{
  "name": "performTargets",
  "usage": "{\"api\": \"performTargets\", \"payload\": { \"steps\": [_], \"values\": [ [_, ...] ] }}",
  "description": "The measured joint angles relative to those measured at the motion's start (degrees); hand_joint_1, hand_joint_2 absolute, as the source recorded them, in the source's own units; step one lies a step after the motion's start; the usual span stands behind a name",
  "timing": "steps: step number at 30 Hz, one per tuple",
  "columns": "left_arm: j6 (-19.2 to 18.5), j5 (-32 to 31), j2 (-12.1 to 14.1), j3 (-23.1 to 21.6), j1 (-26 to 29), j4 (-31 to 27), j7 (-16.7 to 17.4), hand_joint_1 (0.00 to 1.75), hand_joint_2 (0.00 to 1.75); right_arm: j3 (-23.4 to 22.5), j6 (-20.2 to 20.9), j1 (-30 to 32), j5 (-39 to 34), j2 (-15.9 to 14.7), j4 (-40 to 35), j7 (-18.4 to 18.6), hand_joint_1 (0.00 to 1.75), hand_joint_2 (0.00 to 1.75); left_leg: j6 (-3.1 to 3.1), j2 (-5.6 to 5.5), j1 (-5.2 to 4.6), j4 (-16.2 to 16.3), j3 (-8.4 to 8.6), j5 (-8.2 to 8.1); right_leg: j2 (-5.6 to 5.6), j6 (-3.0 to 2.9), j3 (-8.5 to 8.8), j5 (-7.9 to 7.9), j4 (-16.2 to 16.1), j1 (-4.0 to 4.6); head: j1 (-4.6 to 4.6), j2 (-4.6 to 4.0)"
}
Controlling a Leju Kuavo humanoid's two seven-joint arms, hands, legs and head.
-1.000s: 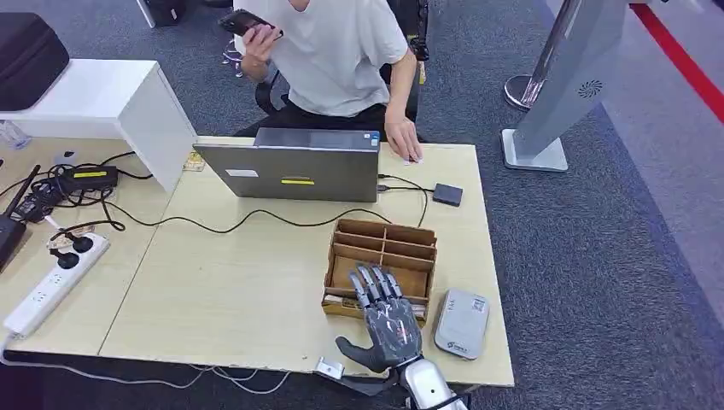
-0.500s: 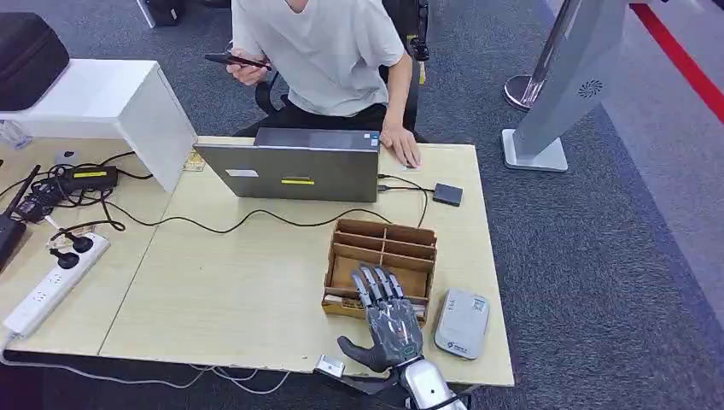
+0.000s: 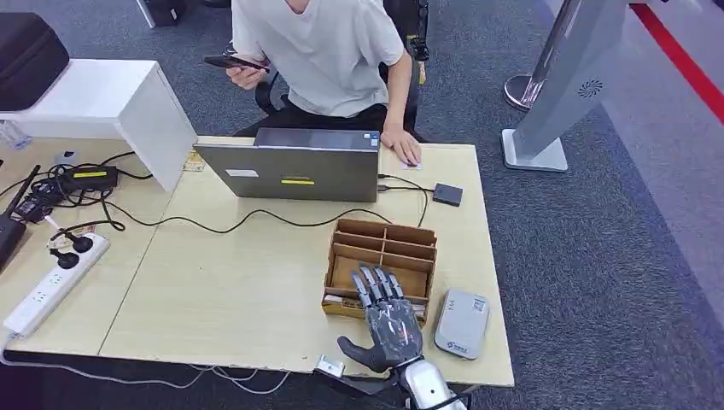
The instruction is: Pass the card to the sensor for recognition and then transmit it.
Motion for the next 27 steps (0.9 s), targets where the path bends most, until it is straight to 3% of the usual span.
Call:
{"api": "performTargets", "payload": {
  "steps": [27],
  "values": [
    [0.17,0.02,0.00,0.02,0.01,0.00,-0.55,0.00,1.75,-0.18,0.00,1.00,-0.63,-0.65,0.26,1.31,0.00,1.75,0.00,0.01,0.00,0.00,0.00,0.00,0.02,0.00,-0.02,0.00,-0.01,0.00,0.00,0.00]
  ]
}}
